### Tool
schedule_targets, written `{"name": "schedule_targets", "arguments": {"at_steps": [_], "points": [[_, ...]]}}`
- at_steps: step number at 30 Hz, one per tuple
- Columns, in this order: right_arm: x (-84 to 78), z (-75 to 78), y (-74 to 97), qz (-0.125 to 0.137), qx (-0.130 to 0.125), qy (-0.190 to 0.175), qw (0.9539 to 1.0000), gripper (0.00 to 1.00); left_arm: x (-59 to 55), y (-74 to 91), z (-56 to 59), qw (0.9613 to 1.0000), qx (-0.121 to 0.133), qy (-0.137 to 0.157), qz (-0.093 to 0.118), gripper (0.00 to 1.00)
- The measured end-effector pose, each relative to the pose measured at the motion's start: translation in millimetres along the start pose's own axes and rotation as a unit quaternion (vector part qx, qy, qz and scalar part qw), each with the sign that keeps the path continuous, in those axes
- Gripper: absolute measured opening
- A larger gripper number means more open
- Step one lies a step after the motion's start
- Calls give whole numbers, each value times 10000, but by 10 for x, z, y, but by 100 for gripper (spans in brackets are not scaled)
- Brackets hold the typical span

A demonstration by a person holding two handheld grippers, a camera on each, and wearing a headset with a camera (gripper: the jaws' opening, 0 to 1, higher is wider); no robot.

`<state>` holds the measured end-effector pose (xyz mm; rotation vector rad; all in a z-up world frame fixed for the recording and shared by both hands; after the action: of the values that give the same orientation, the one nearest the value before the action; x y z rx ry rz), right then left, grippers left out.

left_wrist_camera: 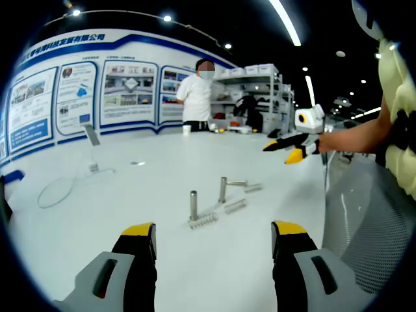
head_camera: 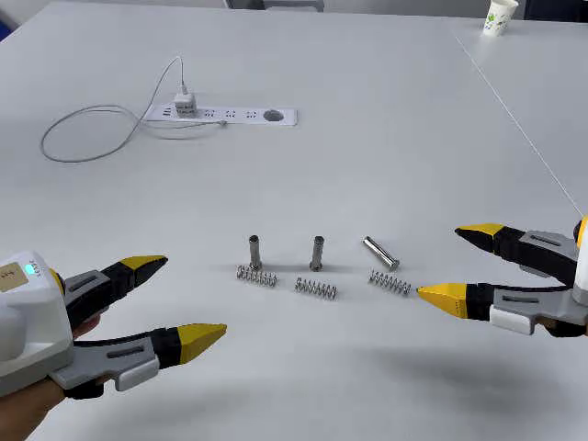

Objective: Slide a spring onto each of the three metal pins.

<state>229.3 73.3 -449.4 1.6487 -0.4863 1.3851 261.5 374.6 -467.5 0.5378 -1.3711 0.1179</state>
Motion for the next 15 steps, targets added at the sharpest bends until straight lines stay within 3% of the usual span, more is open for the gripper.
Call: {"name": "schedule_targets", "arguments": {"at_steps": [15], "points": [[-38,-47,-67,-24,116,51,9999,68,-25,-18,-14,9999,77,63,-65,77]]}}
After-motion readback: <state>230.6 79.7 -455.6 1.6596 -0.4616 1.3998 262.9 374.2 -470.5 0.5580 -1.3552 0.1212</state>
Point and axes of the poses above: the centre of the closed fingertips' face, and the gripper's own axes: y roughly backward along the fingers, z roughly to its right, x roughly out of its top, the point moved 4 cm from there along y, roughly backward along the fingers, and after that the axes turned 5 degrees about -x, right-handed, at the moved point
